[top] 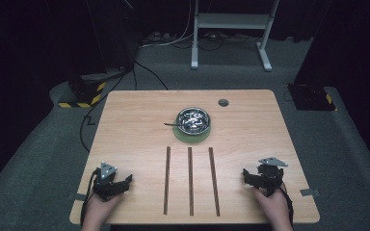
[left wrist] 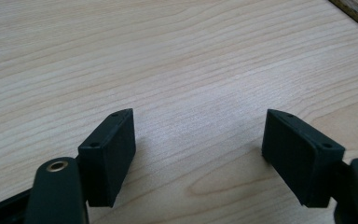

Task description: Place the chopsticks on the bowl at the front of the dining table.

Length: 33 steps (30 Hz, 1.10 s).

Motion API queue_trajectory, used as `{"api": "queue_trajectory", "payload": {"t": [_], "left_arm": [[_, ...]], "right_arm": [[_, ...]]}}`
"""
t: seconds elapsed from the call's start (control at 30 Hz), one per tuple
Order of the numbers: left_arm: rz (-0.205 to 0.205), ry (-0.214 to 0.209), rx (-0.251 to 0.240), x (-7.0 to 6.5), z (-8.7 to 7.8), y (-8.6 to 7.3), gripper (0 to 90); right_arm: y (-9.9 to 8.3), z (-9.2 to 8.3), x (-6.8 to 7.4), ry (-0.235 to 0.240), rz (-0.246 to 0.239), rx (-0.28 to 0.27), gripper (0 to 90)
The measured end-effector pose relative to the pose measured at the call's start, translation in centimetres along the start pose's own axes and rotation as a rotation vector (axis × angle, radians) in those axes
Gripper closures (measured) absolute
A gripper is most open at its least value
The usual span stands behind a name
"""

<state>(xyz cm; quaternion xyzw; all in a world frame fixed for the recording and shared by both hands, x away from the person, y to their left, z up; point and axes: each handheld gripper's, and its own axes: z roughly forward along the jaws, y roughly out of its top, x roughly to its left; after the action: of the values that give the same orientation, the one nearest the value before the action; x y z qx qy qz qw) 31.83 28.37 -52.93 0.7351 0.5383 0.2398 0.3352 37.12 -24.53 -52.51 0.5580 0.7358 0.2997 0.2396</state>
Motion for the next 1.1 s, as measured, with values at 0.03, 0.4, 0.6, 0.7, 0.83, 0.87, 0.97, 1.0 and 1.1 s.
{"api": "queue_trajectory", "payload": {"t": [0.03,0.4,0.6,0.7,0.83,0.87,0.97,1.0,1.1], "left_arm": [[-0.001,-0.001,0.000,0.00,0.00,0.00,25.6],[-0.004,0.010,-0.002,-0.23,-0.11,-0.09,26.6],[-0.004,0.009,-0.002,-0.21,-0.10,-0.08,26.6],[-0.003,0.009,-0.003,-0.20,-0.01,0.00,26.8],[-0.005,0.008,-0.002,-0.15,0.07,0.08,27.2],[-0.005,0.008,-0.002,-0.13,0.09,0.10,27.2],[-0.005,0.007,-0.003,-0.10,0.15,0.14,27.0],[-0.006,0.009,-0.003,-0.10,0.19,0.17,26.4],[-0.007,0.008,-0.002,-0.09,0.20,0.18,26.1]], "right_arm": [[-0.01,-0.01,0.01,0.000,-0.001,0.000,8.2],[-0.07,-0.08,-0.16,0.012,0.003,-0.004,8.3],[-0.18,-0.21,-0.11,0.010,0.002,0.001,8.4],[-0.23,-0.29,-0.16,0.018,0.008,0.000,8.4],[-0.51,-0.58,0.01,0.031,-0.007,0.005,8.3],[-0.51,-0.61,-0.06,0.034,-0.014,0.004,8.4],[-0.50,-0.63,-0.09,0.067,-0.032,0.001,9.1],[-0.51,-0.73,-0.19,0.110,-0.040,-0.014,11.0],[-0.38,-0.95,0.00,0.113,-0.036,-0.034,12.5]]}}
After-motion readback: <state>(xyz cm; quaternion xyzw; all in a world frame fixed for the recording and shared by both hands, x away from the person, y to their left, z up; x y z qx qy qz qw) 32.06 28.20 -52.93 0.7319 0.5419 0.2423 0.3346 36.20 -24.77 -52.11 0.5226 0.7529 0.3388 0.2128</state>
